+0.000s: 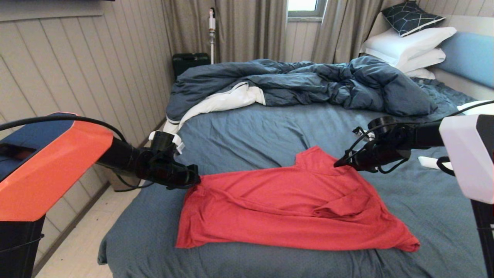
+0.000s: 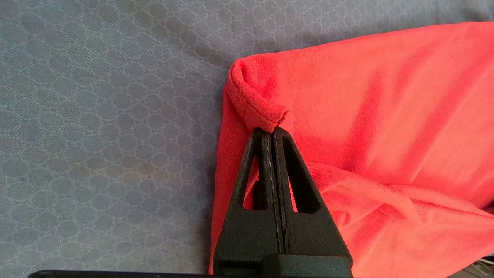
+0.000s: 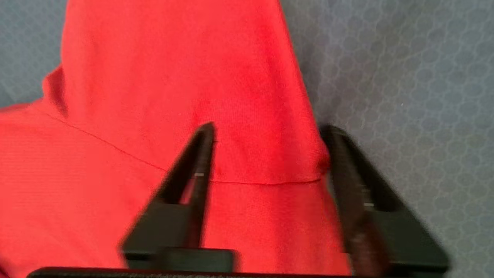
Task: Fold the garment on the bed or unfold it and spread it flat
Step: Fold the red T-shirt
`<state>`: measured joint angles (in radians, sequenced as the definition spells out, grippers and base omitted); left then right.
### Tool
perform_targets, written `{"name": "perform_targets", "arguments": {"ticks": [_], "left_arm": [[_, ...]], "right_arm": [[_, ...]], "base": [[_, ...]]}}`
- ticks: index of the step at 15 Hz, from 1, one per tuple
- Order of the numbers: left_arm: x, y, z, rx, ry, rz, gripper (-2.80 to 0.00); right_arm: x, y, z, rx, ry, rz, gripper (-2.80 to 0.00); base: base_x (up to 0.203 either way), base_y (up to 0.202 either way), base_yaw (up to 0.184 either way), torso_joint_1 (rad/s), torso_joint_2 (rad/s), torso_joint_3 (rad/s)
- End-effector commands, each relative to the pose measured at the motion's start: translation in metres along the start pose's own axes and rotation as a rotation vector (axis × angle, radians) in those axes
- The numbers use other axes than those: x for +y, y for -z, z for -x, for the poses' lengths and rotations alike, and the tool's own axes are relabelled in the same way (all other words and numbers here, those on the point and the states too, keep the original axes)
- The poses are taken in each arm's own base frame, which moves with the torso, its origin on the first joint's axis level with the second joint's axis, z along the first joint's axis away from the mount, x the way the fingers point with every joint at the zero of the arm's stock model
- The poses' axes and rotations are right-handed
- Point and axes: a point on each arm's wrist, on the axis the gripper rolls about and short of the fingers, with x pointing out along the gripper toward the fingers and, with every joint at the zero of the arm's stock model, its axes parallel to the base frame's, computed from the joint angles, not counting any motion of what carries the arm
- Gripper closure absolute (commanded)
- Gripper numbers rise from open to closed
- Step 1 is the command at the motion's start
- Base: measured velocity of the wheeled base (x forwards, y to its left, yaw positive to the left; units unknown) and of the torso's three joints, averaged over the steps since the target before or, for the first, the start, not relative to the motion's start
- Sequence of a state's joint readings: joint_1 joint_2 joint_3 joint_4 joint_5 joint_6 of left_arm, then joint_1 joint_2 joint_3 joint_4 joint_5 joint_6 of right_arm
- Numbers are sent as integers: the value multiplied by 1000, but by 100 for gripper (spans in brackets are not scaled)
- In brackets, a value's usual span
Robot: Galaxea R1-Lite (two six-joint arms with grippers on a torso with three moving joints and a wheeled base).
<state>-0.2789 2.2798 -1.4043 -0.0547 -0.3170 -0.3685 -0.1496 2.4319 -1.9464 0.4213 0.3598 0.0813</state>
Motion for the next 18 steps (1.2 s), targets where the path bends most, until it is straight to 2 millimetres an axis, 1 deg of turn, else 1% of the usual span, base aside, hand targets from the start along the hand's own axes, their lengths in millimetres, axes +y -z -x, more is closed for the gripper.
{"name": "perform_targets", "arguments": {"ticks": [1, 5, 9, 13, 16, 18], "left_arm": [[1, 0, -2, 4, 2, 3, 0], [-2, -6, -1, -28, 14, -8, 0], [-7, -15, 9, -89, 31, -24, 0], [-7, -18, 35, -124, 29, -22, 0], [1, -11, 45, -131, 16, -11, 0], [2, -5, 51, -134, 14, -9, 0]], "right_arm": [[-1, 1, 1, 4, -1, -3, 0], [1, -3, 6, -14, -2, 3, 0], [6, -7, 12, -33, -6, 12, 0], [17, -13, 39, -73, -10, 22, 0], [23, -8, 55, -68, -12, 20, 0], [25, -3, 64, -61, -13, 17, 0]], "base": [[0, 0, 0, 0, 0, 0], [0, 0, 0, 0, 0, 0], [0, 0, 0, 0, 0, 0], [0, 0, 0, 0, 0, 0], [0, 0, 0, 0, 0, 0], [0, 0, 0, 0, 0, 0]]}}
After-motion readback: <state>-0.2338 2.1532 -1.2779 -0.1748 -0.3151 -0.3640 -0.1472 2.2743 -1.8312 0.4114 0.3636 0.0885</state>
